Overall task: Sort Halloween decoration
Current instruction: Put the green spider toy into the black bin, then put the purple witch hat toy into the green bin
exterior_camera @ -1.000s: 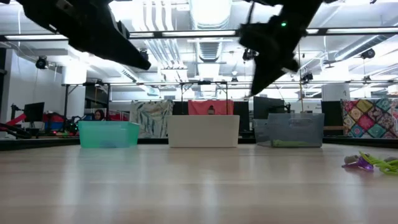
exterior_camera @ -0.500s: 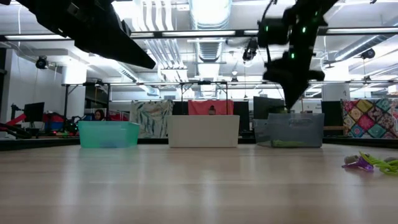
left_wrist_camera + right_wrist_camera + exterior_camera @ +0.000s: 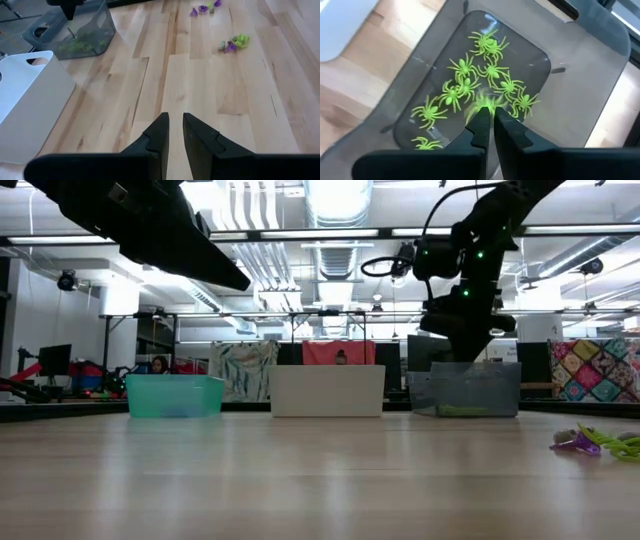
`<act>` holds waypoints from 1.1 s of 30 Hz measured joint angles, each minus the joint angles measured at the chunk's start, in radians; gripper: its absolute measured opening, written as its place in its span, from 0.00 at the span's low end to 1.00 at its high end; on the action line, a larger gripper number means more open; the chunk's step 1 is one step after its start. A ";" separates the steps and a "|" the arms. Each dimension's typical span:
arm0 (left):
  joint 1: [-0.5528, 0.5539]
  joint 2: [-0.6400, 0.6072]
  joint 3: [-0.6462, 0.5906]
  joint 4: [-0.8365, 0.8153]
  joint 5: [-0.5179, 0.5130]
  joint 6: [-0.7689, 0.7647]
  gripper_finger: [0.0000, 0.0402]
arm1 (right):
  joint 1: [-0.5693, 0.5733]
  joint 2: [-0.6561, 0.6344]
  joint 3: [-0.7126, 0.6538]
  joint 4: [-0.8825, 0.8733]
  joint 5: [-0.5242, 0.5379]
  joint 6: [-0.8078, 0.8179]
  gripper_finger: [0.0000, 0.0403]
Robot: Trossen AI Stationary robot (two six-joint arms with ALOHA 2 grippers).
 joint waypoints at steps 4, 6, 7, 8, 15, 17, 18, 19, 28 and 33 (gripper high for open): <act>0.000 0.000 0.000 0.000 0.000 -0.001 0.10 | 0.000 -0.003 0.001 0.001 0.000 0.005 0.10; 0.000 0.000 0.000 0.000 0.000 -0.001 0.10 | 0.000 -0.003 0.001 0.001 0.000 0.008 0.12; 0.000 0.000 0.000 0.000 0.000 -0.001 0.10 | 0.000 -0.004 0.001 0.001 0.000 0.008 0.13; 0.000 0.000 0.000 0.000 0.000 -0.001 0.10 | 0.000 -0.006 0.001 0.001 0.000 0.008 0.14; 0.000 0.000 0.000 0.001 0.000 -0.001 0.10 | 0.048 -0.099 0.007 -0.014 -0.016 0.046 0.15; 0.000 0.000 0.000 0.005 0.000 -0.001 0.10 | 0.078 -0.145 0.015 -0.013 -0.037 0.066 0.15; 0.000 0.000 0.000 0.011 0.000 -0.001 0.10 | 0.095 -0.168 0.018 -0.013 -0.052 0.074 0.15; 0.000 0.000 0.000 0.016 0.000 -0.001 0.10 | 0.116 -0.191 0.022 -0.012 -0.068 0.085 0.15; 0.001 0.000 0.000 0.032 0.000 -0.001 0.10 | 0.374 -0.334 0.023 -0.013 -0.140 0.184 0.14; 0.001 0.000 0.000 0.035 0.000 -0.001 0.10 | 0.520 -0.343 0.023 -0.013 -0.142 0.301 0.13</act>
